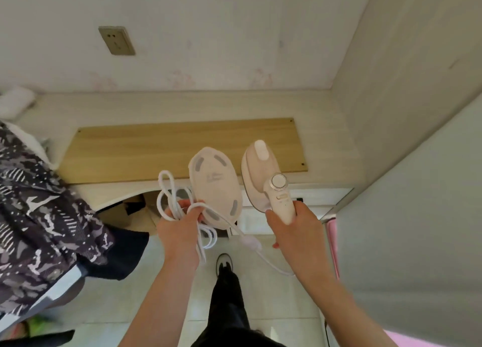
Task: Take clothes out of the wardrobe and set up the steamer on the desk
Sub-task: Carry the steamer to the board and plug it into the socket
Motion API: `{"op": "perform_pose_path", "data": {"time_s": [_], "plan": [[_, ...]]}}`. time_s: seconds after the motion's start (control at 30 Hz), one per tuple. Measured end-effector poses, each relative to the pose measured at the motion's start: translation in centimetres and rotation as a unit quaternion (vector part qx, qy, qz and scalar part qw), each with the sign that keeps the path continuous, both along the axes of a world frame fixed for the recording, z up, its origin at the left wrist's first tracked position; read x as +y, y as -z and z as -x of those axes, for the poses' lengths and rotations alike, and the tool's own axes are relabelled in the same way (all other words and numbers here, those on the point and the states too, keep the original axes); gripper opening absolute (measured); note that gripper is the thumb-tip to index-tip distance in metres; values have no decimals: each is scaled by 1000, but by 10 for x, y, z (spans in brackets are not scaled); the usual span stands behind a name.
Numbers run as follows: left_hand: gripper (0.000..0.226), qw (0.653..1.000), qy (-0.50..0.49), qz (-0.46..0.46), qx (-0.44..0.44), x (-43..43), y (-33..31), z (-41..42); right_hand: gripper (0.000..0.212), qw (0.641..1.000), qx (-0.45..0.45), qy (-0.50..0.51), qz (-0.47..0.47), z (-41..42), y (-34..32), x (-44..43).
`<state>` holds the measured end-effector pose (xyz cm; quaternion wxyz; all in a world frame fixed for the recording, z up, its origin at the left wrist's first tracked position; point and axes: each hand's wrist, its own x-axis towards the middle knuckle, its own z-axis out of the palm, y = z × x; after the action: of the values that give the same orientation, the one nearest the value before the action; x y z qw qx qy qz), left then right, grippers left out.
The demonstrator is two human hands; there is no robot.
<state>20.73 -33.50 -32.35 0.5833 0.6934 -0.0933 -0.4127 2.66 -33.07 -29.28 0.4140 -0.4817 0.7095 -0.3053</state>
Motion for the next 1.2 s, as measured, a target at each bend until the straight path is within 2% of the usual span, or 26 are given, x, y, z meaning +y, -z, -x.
{"op": "perform_pose_path", "data": {"time_s": [0.13,0.3,0.47,0.87,1.2], "plan": [[15,999,14,20,-29,-66,-7,-17,20,999,-9,26,26,-18,1,-57],[14,998,52,-5,-45,-141,-5,-39,18,998,-24,60,27,-38,-2,-124],[10,994,94,-27,-57,-195,7,-45,17,997,10,77,21,-45,-1,-172],[9,985,127,-108,-48,-245,48,-8,18,994,38,98,0,-12,16,-227],[10,978,163,-132,-16,-271,59,35,19,994,42,104,-11,19,25,-246]]}}
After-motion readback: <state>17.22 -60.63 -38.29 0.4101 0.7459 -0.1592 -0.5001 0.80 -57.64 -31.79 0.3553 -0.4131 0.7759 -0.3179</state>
